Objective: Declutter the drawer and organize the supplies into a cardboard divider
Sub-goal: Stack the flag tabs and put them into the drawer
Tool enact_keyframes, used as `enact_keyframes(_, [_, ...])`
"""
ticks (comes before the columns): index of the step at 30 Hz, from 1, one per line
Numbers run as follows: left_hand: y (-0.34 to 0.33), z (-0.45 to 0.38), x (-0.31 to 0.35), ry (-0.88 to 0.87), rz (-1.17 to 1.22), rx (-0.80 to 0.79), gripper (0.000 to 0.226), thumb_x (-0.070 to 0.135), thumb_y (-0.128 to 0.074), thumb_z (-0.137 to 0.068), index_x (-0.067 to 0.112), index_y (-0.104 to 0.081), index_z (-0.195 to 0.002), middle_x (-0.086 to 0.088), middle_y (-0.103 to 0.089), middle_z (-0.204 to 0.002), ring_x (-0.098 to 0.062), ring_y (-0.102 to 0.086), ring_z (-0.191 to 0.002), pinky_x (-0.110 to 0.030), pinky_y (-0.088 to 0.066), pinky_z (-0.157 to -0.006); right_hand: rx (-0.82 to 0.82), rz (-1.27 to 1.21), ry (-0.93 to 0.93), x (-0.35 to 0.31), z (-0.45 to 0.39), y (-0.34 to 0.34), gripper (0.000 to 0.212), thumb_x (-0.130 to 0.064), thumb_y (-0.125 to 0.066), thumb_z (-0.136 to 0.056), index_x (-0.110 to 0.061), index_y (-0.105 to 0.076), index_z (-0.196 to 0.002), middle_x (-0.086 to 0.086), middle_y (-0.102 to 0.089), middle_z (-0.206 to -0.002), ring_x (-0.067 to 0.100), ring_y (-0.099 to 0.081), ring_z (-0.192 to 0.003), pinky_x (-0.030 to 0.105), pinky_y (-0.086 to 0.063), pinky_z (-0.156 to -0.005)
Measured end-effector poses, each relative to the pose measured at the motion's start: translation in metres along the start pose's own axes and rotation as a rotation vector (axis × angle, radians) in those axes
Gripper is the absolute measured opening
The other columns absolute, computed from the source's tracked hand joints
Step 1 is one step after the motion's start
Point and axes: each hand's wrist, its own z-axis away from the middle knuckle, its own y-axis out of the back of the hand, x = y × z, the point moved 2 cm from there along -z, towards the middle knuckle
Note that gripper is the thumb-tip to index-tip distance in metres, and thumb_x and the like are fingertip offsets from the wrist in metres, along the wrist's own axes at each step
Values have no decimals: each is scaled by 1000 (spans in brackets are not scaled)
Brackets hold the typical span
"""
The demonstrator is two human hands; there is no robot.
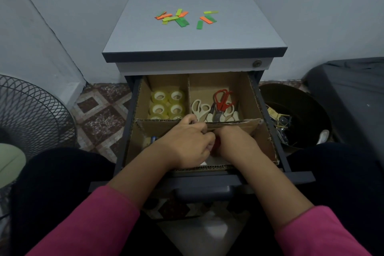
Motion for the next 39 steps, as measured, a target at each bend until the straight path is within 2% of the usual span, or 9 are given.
enact_keyframes(5, [2,1,2,-9,-16,42,22,31,-34,-95,28,-55,-101,4,-49,-104,-19,-35,-105,-24,-8,-100,-25,-3,8,-2,2,4,25,-31,-62,-84,-24,-67,-107,6,-66,-104,24,-61,-101,32,-49,-79])
enact_keyframes(10, [1,1,-2,11,50,23,18,31,-37,-94,28,-54,-97,6,-50,-104,-19,-31,-108,-24,-14,-103,-7,-19,5,0,6,6,22,-30,-65,-83,-23,-70,-103,5,-67,-99,23,-62,-97,28,-47,-72])
enact_keyframes(13, [1,1,-6,24,94,4,13,27,-38,-91,27,-52,-92,6,-52,-102,-18,-32,-108,-28,-20,-107,-4,-16,-5,1,6,9,21,-30,-68,-82,-28,-71,-103,3,-67,-98,22,-61,-96,30,-50,-75])
enact_keyframes(16, [4,2,-8,46,162,-5,9,25,-40,-91,28,-47,-87,7,-54,-100,-17,-32,-106,-28,-24,-104,-8,24,-116,10,9,17,24,-20,-61,-86,-27,-69,-107,3,-64,-97,23,-62,-94,32,-51,-76])
enact_keyframes(20, [7,3,-9,62,227,5,10,22,-41,-92,26,-47,-87,7,-56,-98,-15,-30,-105,-22,-24,-95,67,176,-301,29,19,24,20,-12,-56,-89,-8,-63,-108,9,-64,-103,25,-64,-95,30,-46,-68])
enact_keyframes(23, [8,3,-9,75,249,4,10,20,-42,-92,26,-47,-86,6,-56,-97,-14,-31,-104,-21,-24,-92,18,190,-335,28,21,21,17,-10,-53,-91,-9,-63,-104,9,-63,-108,26,-62,-102,33,-48,-75])
enact_keyframes(27, [9,4,-9,81,252,-5,10,20,-42,-92,25,-47,-85,6,-57,-96,-15,-33,-106,-28,-28,-98,-10,156,-362,24,17,17,21,-7,-51,-92,-8,-62,-109,11,-63,-112,28,-61,-107,36,-50,-81])
enact_keyframes(33, [8,5,-7,61,231,13,12,21,-42,-93,23,-54,-92,7,-57,-102,-17,-31,-109,-23,-23,-98,32,131,-344,27,17,17,15,-12,-53,-92,-12,-64,-102,8,-63,-104,28,-63,-99,34,-47,-73])
enact_keyframes(39, [6,4,-3,-7,106,26,19,27,-39,-95,28,-56,-103,7,-52,-110,-18,-31,-112,-21,-9,-100,54,90,-326,31,17,20,27,-10,-60,-85,-15,-66,-110,9,-63,-105,29,-62,-100,35,-51,-77])
